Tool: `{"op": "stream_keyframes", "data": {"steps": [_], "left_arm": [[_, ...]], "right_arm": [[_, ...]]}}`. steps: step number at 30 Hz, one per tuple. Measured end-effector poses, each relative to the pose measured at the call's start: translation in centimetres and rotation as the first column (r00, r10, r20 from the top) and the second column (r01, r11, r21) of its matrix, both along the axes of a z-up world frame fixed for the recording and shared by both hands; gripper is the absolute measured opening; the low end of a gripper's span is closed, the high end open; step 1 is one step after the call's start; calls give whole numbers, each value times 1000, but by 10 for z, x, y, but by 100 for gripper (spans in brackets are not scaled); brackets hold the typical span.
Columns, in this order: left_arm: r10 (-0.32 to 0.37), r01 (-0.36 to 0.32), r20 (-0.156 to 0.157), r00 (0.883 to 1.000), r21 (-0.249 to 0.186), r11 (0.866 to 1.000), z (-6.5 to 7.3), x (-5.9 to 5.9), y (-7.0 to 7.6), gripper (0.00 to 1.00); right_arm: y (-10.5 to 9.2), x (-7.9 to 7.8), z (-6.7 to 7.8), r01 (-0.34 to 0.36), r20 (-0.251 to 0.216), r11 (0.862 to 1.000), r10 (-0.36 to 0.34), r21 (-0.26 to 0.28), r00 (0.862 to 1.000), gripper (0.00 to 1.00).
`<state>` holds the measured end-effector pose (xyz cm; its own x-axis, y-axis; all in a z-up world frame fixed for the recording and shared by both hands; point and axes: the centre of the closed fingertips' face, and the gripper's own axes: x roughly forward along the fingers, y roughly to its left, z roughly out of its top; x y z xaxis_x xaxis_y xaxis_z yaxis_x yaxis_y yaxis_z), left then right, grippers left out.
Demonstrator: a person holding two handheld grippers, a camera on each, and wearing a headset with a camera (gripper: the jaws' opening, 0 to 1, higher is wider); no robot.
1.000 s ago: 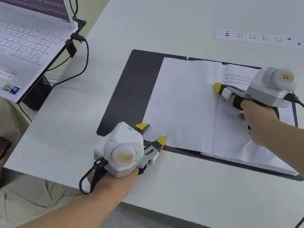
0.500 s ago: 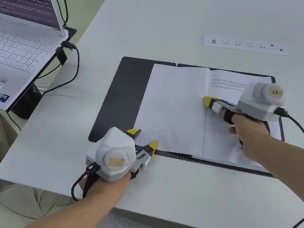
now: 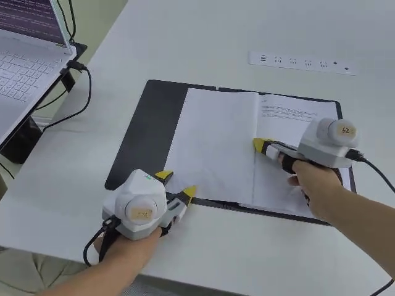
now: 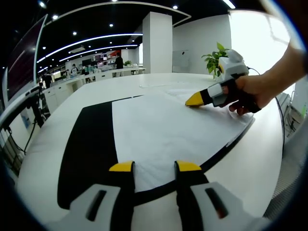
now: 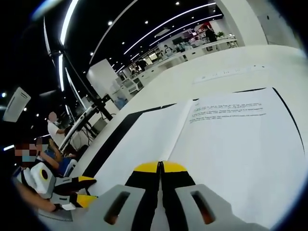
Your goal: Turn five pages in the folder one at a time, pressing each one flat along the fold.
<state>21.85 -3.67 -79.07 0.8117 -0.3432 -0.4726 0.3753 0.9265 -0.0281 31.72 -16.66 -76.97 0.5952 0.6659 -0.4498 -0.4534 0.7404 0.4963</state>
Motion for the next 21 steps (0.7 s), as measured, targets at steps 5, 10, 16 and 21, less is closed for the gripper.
{"op": "stream_keyframes", "data": {"steps": [5, 10, 16, 21], "left_arm": [[-7, 7, 4, 1000, 2, 1000, 1, -1, 0, 32], [-4, 4, 5, 1000, 0, 1000, 3, -1, -1, 31], [-5, 5, 9, 1000, -1, 1000, 4, -2, -1, 31], [-3, 3, 10, 1000, -2, 1000, 4, -2, -1, 31]], "right_arm": [[1, -10, 0, -16, -4, 1000, 16, -1, 1000, 0], [1, -20, -1, -28, -9, 1000, 28, -5, 1000, 0], [8, -35, 0, -63, -22, 998, 64, 4, 998, 0], [12, -49, -2, -95, -23, 995, 95, -8, 995, 0]]}}
